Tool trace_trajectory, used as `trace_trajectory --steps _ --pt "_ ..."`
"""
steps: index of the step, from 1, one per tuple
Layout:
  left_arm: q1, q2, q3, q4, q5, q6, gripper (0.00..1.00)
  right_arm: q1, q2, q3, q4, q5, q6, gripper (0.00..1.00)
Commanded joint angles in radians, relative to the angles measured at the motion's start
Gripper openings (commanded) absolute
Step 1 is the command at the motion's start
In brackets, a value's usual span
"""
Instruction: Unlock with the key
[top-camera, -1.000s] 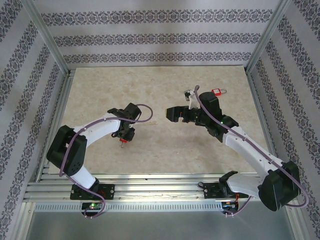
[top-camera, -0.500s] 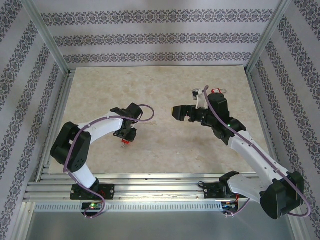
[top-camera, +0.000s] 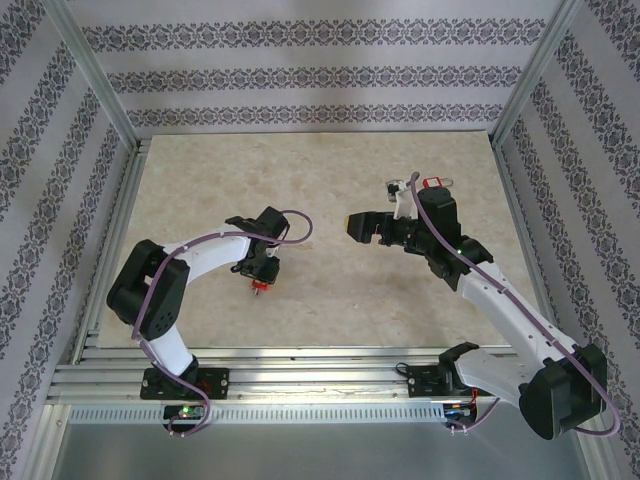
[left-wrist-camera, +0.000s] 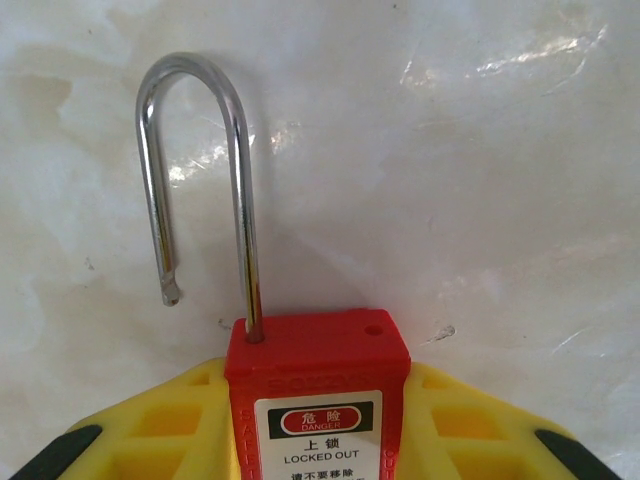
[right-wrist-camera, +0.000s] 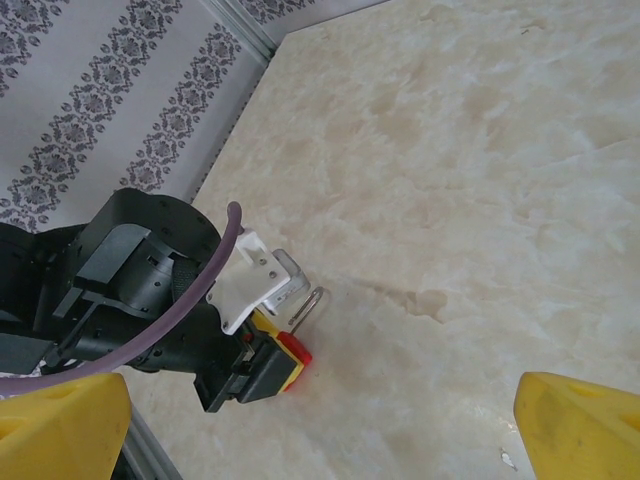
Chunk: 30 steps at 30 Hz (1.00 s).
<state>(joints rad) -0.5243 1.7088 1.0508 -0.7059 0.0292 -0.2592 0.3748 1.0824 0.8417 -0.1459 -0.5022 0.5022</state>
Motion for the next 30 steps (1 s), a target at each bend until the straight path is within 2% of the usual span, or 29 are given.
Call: trace_trajectory --steps 1,2,6,15,21,22,23,26,30 --pt "-0.009 0.021 0.009 0.011 0.020 -0.017 0.00 -0.014 -0.018 -0.011 -0.013 -0.015 0.010 0.98" --pt "-0.007 0.021 0.010 0.011 0.016 -0.021 0.02 -0.016 -0.020 -0.009 -0.017 -0.015 0.009 0.98" --pt "-0.003 0.015 0.008 0.027 0.029 -0.027 0.23 -0.017 -0.031 -0.010 -0.025 -0.017 0.013 0.98" --pt "0.015 -0.056 0.010 0.026 0.031 -0.050 0.63 -0.021 -0.058 -0.007 -0.078 -0.004 0.015 0.98" --pt "0.030 -0.203 0.021 -0.010 0.026 -0.080 0.74 -0.021 -0.075 -0.009 -0.102 0.006 0.019 0.98" --pt "0.035 -0.237 0.023 -0.017 0.024 -0.086 0.85 -0.021 -0.077 -0.012 -0.106 0.007 0.019 0.98" --pt "0.041 -0.265 0.027 -0.026 0.021 -0.093 0.89 -0.020 -0.079 -0.013 -0.111 0.008 0.018 0.98" --pt "0.081 -0.359 0.034 -0.061 0.011 -0.110 0.93 -0.020 -0.090 -0.016 -0.126 0.012 0.016 0.98" --pt "0.185 -0.493 0.011 -0.080 0.017 -0.134 0.98 -0.019 -0.107 -0.008 -0.182 0.057 0.007 0.98"
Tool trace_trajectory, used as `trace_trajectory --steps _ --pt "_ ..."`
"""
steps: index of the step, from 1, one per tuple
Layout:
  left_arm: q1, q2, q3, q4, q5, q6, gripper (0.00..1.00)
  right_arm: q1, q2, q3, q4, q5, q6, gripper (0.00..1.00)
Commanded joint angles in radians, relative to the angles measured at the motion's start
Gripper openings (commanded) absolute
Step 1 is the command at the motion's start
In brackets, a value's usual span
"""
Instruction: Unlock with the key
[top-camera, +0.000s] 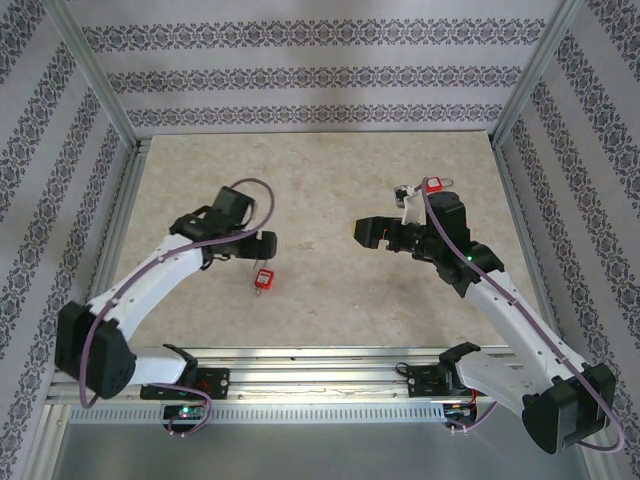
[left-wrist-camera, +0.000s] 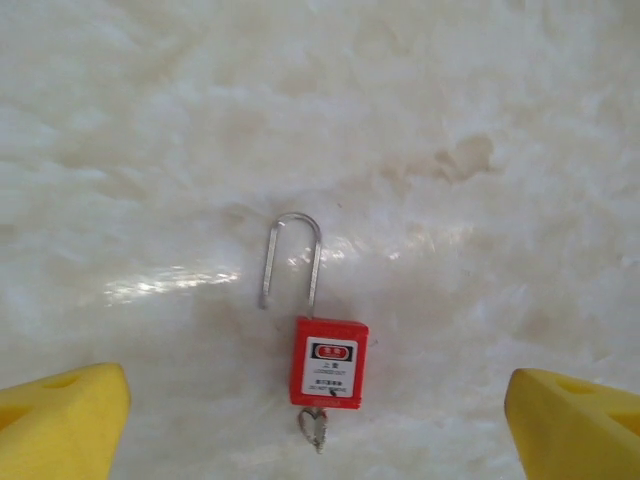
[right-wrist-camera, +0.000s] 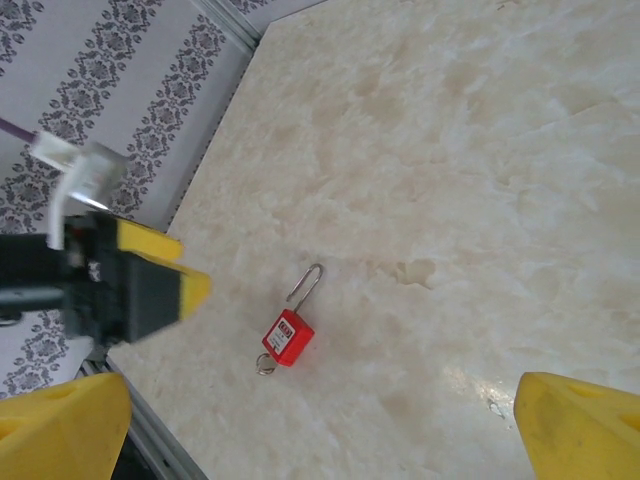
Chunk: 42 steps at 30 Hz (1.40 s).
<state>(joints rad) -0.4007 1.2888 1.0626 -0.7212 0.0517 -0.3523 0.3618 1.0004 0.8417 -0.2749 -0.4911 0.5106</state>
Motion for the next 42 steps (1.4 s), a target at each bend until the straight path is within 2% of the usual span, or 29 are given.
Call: trace_trajectory --steps 1,6,10,15,22,24,26,28,37,42 --pt "0.087 -0.102 -0.004 -0.072 0.006 -0.042 0.98 -0.007 -0.027 0.000 -0.079 0.068 -0.005 0.98" --pt "0.169 -0.234 -0.028 -0.088 0.007 -0.053 1.00 -0.003 -0.030 0.040 -0.199 0.167 -0.008 0.98" --pt "0.253 -0.307 -0.038 -0.131 -0.039 -0.045 1.00 0.008 -0.043 0.027 -0.214 0.177 -0.011 0.98" --pt "0.400 -0.312 -0.042 -0.207 -0.031 -0.039 1.00 0.026 -0.054 0.014 -0.227 0.187 -0.026 0.98" --pt "0.566 -0.309 -0.102 -0.174 0.013 -0.053 1.00 0.029 -0.054 -0.012 -0.208 0.166 -0.037 0.98" --pt "0.607 -0.285 -0.107 -0.166 0.001 -0.028 1.00 0.028 -0.051 -0.016 -0.207 0.162 -0.043 0.98" --pt "0.642 -0.229 -0.083 -0.199 -0.080 0.003 1.00 0.028 -0.054 -0.027 -0.198 0.155 -0.046 0.98" --pt "0.695 -0.185 -0.085 -0.201 -0.112 0.016 0.99 0.028 -0.054 -0.033 -0.190 0.145 -0.045 0.98" --pt "0.969 -0.088 -0.161 -0.083 -0.044 -0.009 0.84 0.032 -0.050 -0.051 -0.155 0.071 -0.056 0.98" --pt "0.999 0.041 -0.125 -0.072 -0.069 -0.017 0.79 0.033 -0.055 -0.064 -0.152 0.052 -0.061 0.98"
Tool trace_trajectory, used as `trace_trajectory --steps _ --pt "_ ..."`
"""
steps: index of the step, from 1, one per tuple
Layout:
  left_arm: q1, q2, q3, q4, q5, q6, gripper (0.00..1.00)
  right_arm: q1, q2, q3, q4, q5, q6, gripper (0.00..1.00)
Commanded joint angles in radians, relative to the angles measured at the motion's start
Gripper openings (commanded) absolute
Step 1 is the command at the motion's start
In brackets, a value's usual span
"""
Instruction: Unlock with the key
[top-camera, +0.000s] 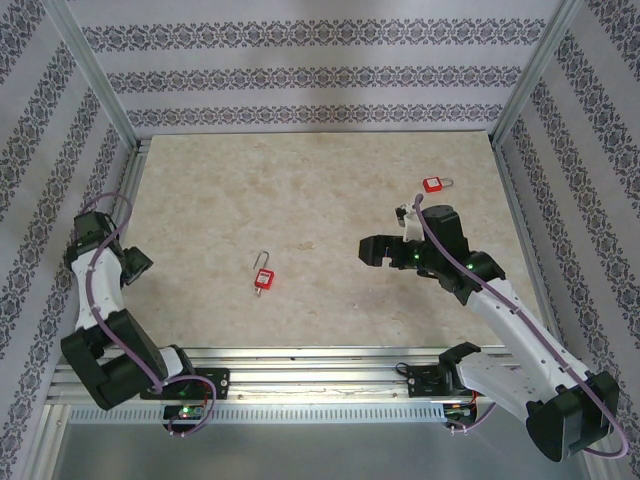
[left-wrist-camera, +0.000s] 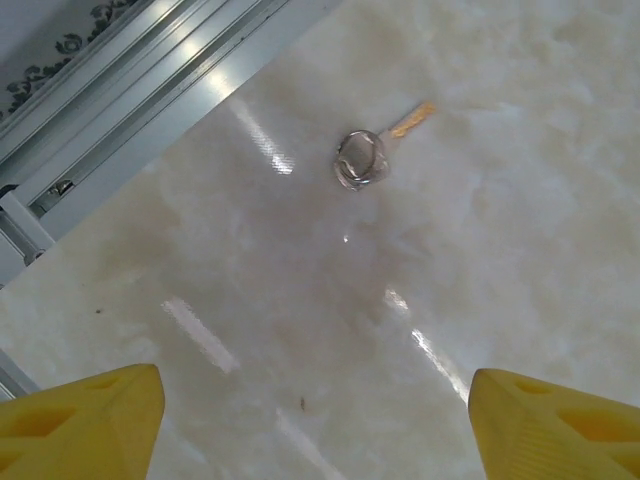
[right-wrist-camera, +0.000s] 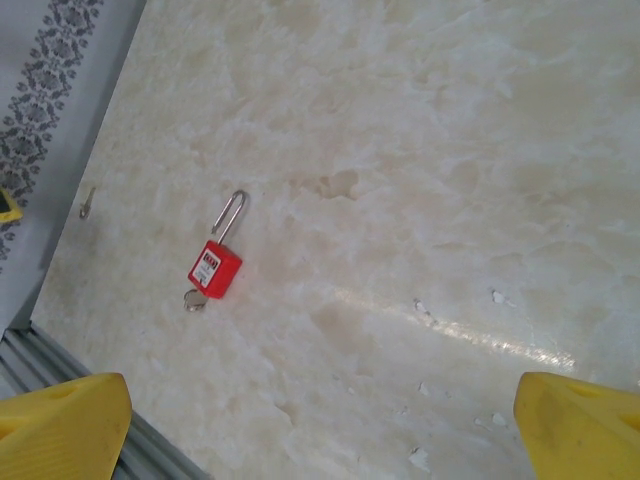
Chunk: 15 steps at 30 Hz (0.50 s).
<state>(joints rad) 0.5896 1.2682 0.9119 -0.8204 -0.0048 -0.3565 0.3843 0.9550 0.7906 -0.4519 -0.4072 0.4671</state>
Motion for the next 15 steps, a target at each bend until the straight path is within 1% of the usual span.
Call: trace_trajectory --steps 1,4,8,10,15 --pt "0.013 0.095 0.030 0.034 -0.016 -0.017 0.77 0.010 -0.009 -0.014 0.028 -0.036 -0.016 0.98" --pt "0.045 0.169 0.038 0.064 0.001 -0.033 0.73 0.010 -0.007 -0.011 0.028 -0.044 -0.015 0.98" --pt "0.050 0.255 0.065 0.105 -0.028 -0.049 0.70 0.010 -0.014 -0.013 0.032 -0.058 -0.021 0.98" --pt "0.050 0.290 0.077 0.129 -0.027 -0.057 0.67 0.010 -0.019 -0.019 0.034 -0.061 -0.019 0.98" --pt "0.050 0.344 0.068 0.223 -0.010 -0.077 0.66 0.008 -0.032 -0.035 0.032 -0.067 -0.014 0.98"
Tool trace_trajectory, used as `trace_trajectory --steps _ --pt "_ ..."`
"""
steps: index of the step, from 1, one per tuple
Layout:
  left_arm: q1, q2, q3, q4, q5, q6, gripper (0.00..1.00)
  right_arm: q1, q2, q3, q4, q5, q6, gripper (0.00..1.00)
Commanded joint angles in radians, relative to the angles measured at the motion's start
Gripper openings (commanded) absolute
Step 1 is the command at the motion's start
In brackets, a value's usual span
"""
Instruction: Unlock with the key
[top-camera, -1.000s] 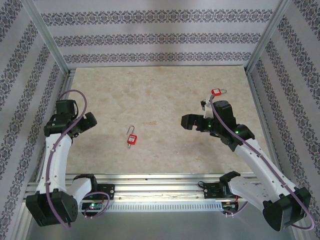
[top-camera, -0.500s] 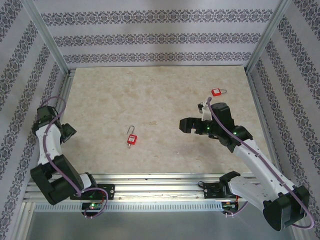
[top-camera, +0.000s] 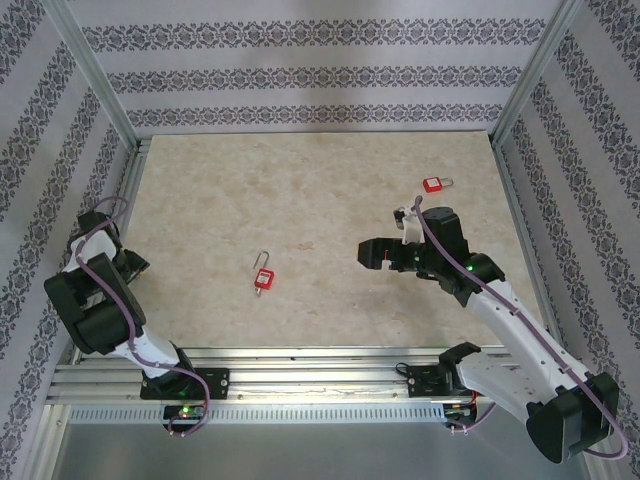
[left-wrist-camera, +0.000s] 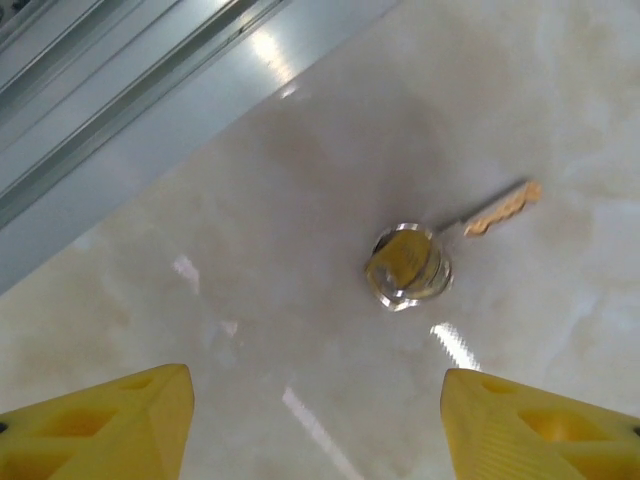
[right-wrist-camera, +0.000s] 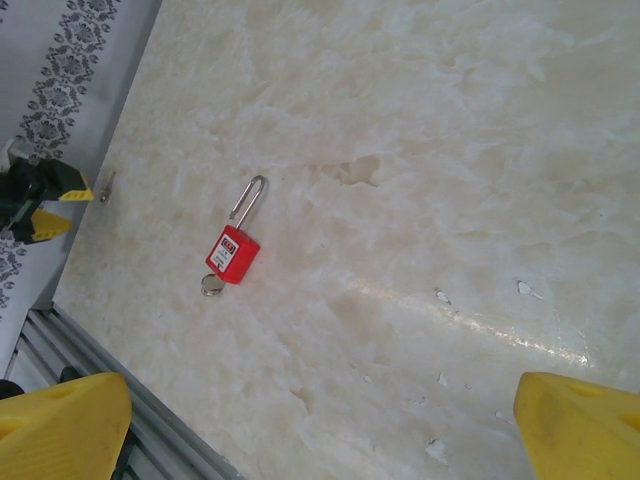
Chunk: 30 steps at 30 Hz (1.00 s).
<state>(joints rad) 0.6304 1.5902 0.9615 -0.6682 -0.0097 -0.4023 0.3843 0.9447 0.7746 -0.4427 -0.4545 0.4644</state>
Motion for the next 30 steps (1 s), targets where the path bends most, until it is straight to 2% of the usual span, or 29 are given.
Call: trace_trajectory --steps 1,10,22,30 --pt "0.009 0.030 0.016 0.087 -0.001 -0.030 0.66 0.008 -0.025 -0.022 0.021 -0.018 -0.012 0.98" --pt "0.008 0.055 0.008 0.174 0.033 -0.052 0.64 0.008 -0.027 -0.041 0.045 -0.038 0.018 0.98" --pt "-0.004 0.116 0.020 0.152 0.036 -0.052 0.57 0.010 -0.029 -0.034 0.041 -0.024 0.014 0.98" --pt "-0.011 0.122 0.017 0.162 0.045 -0.048 0.40 0.010 -0.038 -0.043 0.040 -0.023 0.013 0.98"
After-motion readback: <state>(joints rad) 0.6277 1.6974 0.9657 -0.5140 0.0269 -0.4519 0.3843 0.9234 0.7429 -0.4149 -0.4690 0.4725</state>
